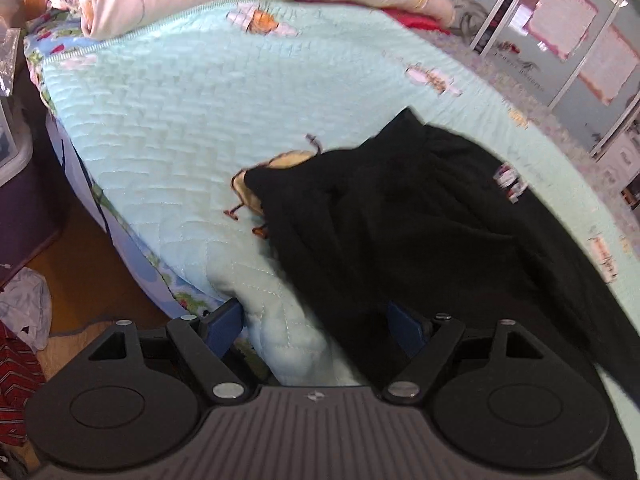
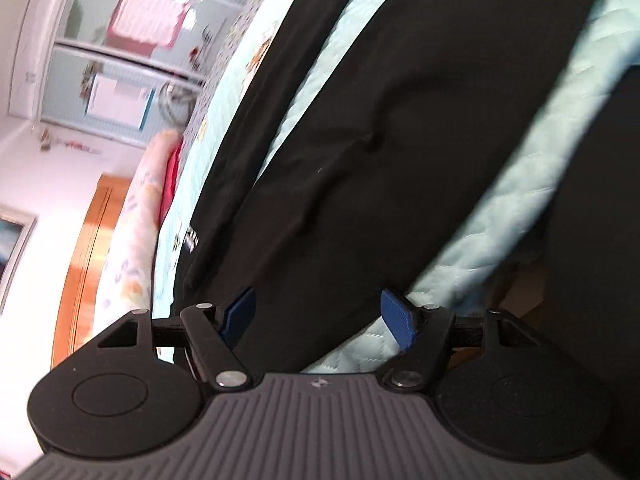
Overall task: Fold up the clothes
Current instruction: 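Close both grippers on the trousers waistband and lift it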
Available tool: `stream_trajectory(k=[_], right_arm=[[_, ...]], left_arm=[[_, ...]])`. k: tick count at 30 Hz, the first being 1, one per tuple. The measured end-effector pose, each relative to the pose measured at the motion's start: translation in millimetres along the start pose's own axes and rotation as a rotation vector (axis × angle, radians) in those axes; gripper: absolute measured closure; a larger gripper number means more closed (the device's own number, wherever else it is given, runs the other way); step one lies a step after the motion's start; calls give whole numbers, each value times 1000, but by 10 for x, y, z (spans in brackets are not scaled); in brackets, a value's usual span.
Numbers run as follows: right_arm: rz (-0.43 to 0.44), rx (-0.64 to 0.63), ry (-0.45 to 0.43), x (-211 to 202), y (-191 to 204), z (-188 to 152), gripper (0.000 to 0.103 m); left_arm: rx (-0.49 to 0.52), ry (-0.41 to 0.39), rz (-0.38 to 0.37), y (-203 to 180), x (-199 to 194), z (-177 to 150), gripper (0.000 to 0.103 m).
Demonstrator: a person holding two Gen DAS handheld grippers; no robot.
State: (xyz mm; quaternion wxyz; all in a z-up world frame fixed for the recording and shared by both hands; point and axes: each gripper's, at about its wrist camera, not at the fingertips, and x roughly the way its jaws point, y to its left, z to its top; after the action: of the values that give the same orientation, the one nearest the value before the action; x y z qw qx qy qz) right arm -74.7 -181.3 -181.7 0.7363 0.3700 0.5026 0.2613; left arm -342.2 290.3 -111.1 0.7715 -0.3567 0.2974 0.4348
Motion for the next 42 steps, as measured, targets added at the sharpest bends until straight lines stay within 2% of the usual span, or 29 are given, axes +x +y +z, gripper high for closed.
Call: stream_trajectory(k=[4, 7, 9, 15, 19, 20, 21, 22, 23, 25, 28, 29, 30, 31, 33, 35, 37, 38, 39, 41, 42], right_arm=[[0, 32, -50, -147, -90, 28, 33], [31, 77, -77, -165, -166, 66, 33], [28, 78, -97, -180, -166, 81, 33], [23, 79, -160, -293, -194, 171, 34], [10, 90, -184, -320, -229, 219, 34], [-2, 87, -186, -323, -221, 225, 34], [-15, 82, -189, -319, -207, 225, 34], [-31, 74, -191, -302, -176, 213, 34], [-44, 72, -186, -286, -154, 203, 33], [-45, 99, -158, -246, -151, 161, 31], [-42, 145, -127, -205, -204, 103, 31], [-43, 157, -132, -201, -246, 103, 31], [-40, 170, -136, -197, -290, 106, 31], [-27, 184, -139, -197, -329, 117, 31], [0, 205, -147, -201, -378, 147, 31], [11, 217, -157, -193, -411, 185, 31], [14, 223, -173, -164, -439, 238, 31], [16, 227, -179, -136, -452, 261, 31], [21, 226, -184, -107, -457, 275, 31], [28, 221, -192, -54, -463, 305, 31], [23, 206, -191, -45, -452, 323, 34]], left_arm=[[21, -35, -58, 5, -133, 15, 21], [-16, 6, -56, 22, -16, 44, 21], [-43, 22, -90, 51, 51, 66, 21], [-125, 89, -85, 99, 370, 149, 21], [-132, 78, -81, 66, 455, 160, 22], [-132, 73, -78, 54, 463, 166, 31], [-138, 66, -95, 57, 442, 169, 57], [-144, 58, -114, 62, 420, 172, 70], [-163, 53, -129, 75, 396, 169, 90], [-163, 25, -147, 98, 350, 159, 93], [-160, 39, -166, 125, 397, 136, 92], [-169, 52, -176, 141, 427, 129, 82], [-177, 64, -186, 156, 456, 122, 66], [-186, 62, -204, 147, 468, 119, 59], [-204, 58, -241, 127, 488, 112, 36], [-196, 50, -235, 48, 498, 109, 28], [-179, 41, -213, -36, 504, 106, 27], [-166, 33, -206, -64, 510, 107, 32], [-149, 34, -198, -78, 517, 112, 58], [-114, 38, -183, -104, 530, 122, 98], [-127, 29, -196, -75, 507, 123, 99]])
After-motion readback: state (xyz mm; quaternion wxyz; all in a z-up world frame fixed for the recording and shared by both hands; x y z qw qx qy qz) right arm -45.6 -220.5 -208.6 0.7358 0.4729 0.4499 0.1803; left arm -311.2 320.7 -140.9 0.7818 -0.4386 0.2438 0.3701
